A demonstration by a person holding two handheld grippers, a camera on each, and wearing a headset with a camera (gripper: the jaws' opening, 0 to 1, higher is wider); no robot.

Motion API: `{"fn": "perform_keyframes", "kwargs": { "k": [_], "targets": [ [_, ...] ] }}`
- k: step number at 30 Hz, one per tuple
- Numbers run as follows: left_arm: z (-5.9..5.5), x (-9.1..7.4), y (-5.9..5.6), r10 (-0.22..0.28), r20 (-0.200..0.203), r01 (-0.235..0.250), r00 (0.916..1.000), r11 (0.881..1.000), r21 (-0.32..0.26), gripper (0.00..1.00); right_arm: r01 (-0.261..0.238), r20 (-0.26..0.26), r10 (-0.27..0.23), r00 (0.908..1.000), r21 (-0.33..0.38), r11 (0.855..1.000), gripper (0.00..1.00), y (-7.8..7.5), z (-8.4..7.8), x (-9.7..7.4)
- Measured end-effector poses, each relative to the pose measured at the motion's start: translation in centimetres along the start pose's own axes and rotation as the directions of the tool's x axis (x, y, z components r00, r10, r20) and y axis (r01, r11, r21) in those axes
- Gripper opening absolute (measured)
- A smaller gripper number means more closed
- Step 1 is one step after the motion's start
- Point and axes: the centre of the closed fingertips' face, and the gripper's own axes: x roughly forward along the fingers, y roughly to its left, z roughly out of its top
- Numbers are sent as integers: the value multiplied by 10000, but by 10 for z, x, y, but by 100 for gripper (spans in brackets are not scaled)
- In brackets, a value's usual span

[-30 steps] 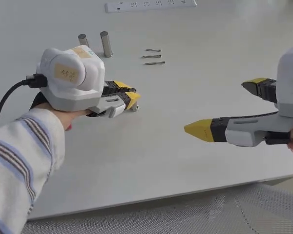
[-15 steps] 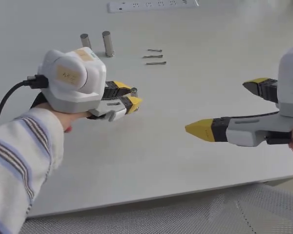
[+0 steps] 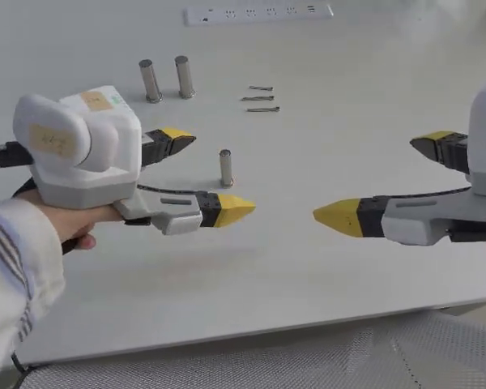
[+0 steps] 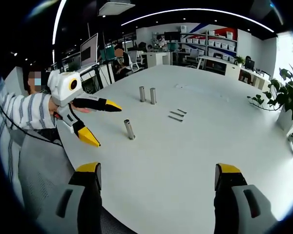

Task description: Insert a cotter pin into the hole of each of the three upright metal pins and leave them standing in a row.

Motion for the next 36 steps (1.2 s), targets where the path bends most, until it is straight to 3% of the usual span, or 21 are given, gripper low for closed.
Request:
{"fn": "perform_keyframes", "kwargs": {
  "k": [4,7,11,23,30,36],
  "targets": [
    [-8,-11,-3,147,109,-139,9998,9975,-694,86,81,-37,-81,10000,2,10000,95,-3,0,-3],
    [-13,-18,-8,78,168,-62,9998,9960,-891,93,135,-54,-135,9999,5,9999,95,-5,0,-5],
    [-25,-26,-14,76,-131,-90,9999,9939,-1104,99,231,-80,-231,9997,25,9997,95,-10,0,-7],
    [-29,-44,-15,749,-51,-744,9972,9770,-1997,99,226,-166,-227,9996,-85,9997,93,-17,6,-7],
    [-40,-49,-13,1175,-490,-1249,9919,9725,-1968,99,235,-132,-239,9996,-280,9993,89,-28,19,-4],
    [-38,-55,-8,1521,-277,-1543,9880,9596,-2351,99,308,-123,-315,9994,-584,9978,88,-42,37,-2]
  ]
}}
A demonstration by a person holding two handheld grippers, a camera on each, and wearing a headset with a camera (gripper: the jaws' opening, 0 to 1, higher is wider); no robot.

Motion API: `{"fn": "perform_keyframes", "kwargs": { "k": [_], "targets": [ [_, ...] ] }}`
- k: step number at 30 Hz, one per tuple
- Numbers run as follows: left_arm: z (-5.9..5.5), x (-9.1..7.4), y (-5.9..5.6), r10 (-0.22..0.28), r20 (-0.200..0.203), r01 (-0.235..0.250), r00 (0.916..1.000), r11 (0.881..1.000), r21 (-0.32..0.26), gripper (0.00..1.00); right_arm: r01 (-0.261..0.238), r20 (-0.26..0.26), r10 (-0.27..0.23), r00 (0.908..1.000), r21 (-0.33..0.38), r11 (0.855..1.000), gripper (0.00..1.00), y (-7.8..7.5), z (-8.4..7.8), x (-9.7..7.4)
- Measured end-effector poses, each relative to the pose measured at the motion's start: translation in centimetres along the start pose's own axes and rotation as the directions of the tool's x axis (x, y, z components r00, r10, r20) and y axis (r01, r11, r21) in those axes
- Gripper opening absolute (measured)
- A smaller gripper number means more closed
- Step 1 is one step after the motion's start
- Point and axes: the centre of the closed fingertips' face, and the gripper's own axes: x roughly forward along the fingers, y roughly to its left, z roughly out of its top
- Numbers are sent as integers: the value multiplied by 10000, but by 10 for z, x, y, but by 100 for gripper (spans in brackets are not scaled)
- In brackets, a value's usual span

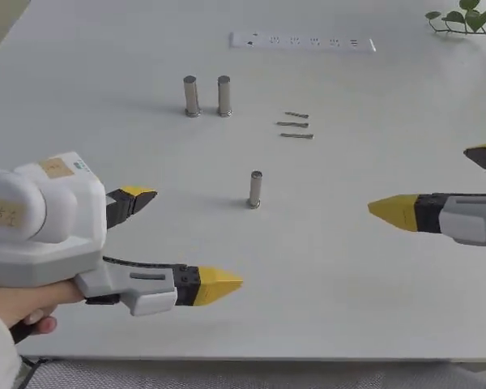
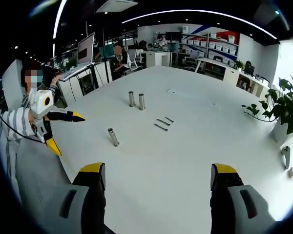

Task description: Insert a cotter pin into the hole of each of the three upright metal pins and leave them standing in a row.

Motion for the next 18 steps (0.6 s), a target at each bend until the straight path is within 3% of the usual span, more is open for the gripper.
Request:
{"fn": "perform_keyframes", "kwargs": {
  "k": [2,7,10,11,18],
  "targets": [
    [-2,-1,2,7,-39,-9,10000,9994,-360,99,-42,-106,39,9999,-267,9996,87,-4,6,1],
    [-10,-4,6,185,-270,-192,9995,9994,-284,99,-151,-285,124,9995,-952,9953,84,-14,21,7],
    [-16,-6,7,194,-332,-208,9993,9988,-439,99,-273,-1066,92,9943,-1692,9852,82,-25,19,15],
    [-17,-7,7,198,-352,-215,9992,9987,-470,99,-285,-1106,81,9938,-1836,9826,82,-27,20,18],
    [-18,-11,11,403,-177,-412,9990,9979,-507,99,-738,-1318,452,9903,-2210,9725,80,-40,39,43]
  ]
}}
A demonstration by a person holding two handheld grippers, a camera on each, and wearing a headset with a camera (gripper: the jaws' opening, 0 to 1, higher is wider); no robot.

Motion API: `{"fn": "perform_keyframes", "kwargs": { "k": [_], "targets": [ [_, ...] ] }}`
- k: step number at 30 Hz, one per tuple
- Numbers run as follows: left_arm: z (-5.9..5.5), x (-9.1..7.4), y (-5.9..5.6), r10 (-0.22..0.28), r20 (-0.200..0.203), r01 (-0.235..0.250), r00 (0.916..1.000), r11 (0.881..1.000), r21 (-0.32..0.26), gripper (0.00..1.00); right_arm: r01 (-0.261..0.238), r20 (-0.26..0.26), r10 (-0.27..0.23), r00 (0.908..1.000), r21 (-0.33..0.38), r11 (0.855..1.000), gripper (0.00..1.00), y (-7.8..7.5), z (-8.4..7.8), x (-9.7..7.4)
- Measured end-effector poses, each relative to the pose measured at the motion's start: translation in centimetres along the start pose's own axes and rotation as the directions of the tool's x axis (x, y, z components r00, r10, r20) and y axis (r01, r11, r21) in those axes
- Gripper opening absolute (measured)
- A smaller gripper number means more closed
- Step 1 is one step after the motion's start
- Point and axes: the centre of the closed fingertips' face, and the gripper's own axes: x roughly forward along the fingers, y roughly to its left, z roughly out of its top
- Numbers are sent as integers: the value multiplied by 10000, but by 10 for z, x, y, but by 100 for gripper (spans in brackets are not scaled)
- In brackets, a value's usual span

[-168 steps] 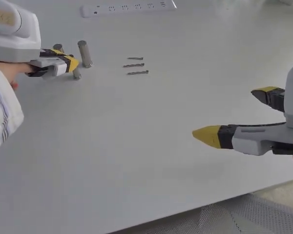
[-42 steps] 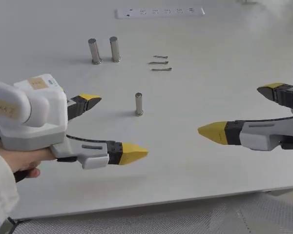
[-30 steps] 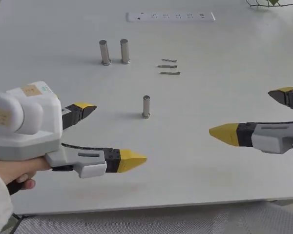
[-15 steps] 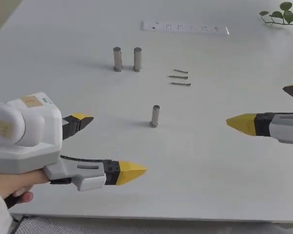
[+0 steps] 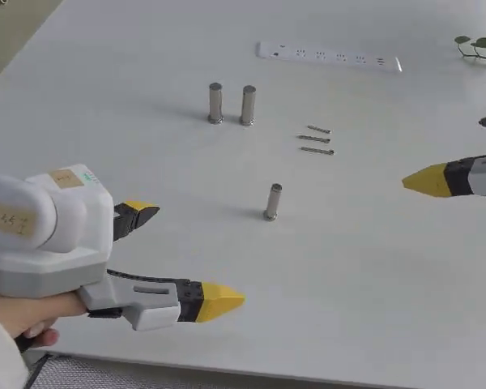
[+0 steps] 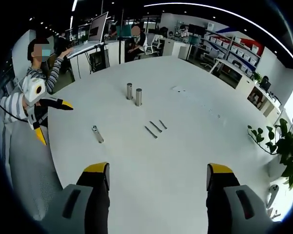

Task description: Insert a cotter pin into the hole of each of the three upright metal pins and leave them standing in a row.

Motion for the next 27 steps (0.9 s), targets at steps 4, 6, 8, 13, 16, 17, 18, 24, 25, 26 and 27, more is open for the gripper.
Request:
{"fn": "perform_keyframes", "kwargs": {
  "k": [4,6,8,13,16,17,18,24,25,26,27],
  "targets": [
    [1,-1,6,199,89,-198,9998,9997,-124,99,-386,35,386,9992,-3,9993,77,-8,13,14],
    [3,-3,8,255,223,-248,9994,9992,-301,99,-364,-189,359,9992,-278,9989,76,-14,18,20],
    [2,-5,9,314,253,-303,9992,9986,-434,99,-307,-382,277,9989,-818,9962,75,-20,26,24],
    [-1,-9,13,457,170,-445,9988,9969,-654,99,-450,-437,395,9983,-1353,9898,74,-27,49,35],
    [-1,-11,16,574,179,-558,9982,9954,-784,99,-368,-618,252,9978,-1942,9803,71,-34,60,44],
    [0,-11,17,591,192,-574,9981,9950,-819,99,-413,-635,292,9976,-1994,9791,71,-34,62,47],
    [1,-12,18,664,206,-643,9976,9940,-888,99,-554,-668,428,9968,-1995,9783,69,-34,65,52],
    [2,-14,24,832,171,-811,9964,9918,-988,99,-1015,-754,869,9934,-2182,9706,66,-37,77,69],
    [2,-14,24,826,158,-807,9965,9920,-969,99,-1054,-914,860,9921,-2347,9663,66,-40,77,73],
    [2,-14,25,816,138,-799,9966,9923,-945,99,-1078,-1028,849,9911,-2442,9637,65,-41,77,76],
    [2,-15,27,840,111,-826,9964,9920,-953,99,-1120,-1100,865,9902,-2525,9611,63,-43,79,81]
  ]
}}
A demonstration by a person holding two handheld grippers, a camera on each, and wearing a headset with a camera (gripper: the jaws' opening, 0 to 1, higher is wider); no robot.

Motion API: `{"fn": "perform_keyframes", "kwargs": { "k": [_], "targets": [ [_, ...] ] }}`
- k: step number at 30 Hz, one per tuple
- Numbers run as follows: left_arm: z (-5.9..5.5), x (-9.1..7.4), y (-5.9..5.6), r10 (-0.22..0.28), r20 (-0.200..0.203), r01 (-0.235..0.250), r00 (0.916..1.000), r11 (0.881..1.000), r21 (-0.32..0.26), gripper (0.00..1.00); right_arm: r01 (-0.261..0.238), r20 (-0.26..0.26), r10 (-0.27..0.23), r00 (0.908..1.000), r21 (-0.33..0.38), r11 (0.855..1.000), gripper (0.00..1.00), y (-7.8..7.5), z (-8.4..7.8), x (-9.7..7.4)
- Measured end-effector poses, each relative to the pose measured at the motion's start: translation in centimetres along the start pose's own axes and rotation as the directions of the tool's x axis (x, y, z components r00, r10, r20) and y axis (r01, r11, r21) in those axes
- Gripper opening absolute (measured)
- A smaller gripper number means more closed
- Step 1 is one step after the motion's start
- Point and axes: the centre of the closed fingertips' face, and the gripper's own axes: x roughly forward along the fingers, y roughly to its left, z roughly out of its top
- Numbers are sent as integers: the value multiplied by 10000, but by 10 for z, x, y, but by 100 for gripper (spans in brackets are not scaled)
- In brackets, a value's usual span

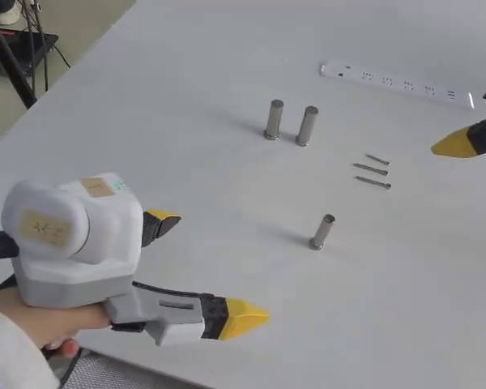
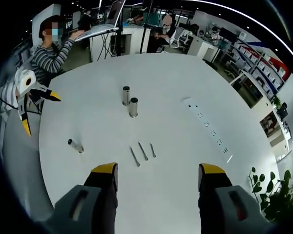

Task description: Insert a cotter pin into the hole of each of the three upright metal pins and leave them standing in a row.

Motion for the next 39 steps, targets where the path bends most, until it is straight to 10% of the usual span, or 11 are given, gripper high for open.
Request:
{"fn": "perform_keyframes", "kwargs": {
  "k": [15,39],
  "targets": [
    [-4,-7,18,425,-4,-425,9991,9981,-447,96,-753,-1014,691,9924,-596,9954,52,5,-4,48],
    [-19,-6,6,290,-147,-303,9995,9948,-977,96,-1521,-2663,1103,9576,-1419,9781,14,4,-29,129]
  ]
}}
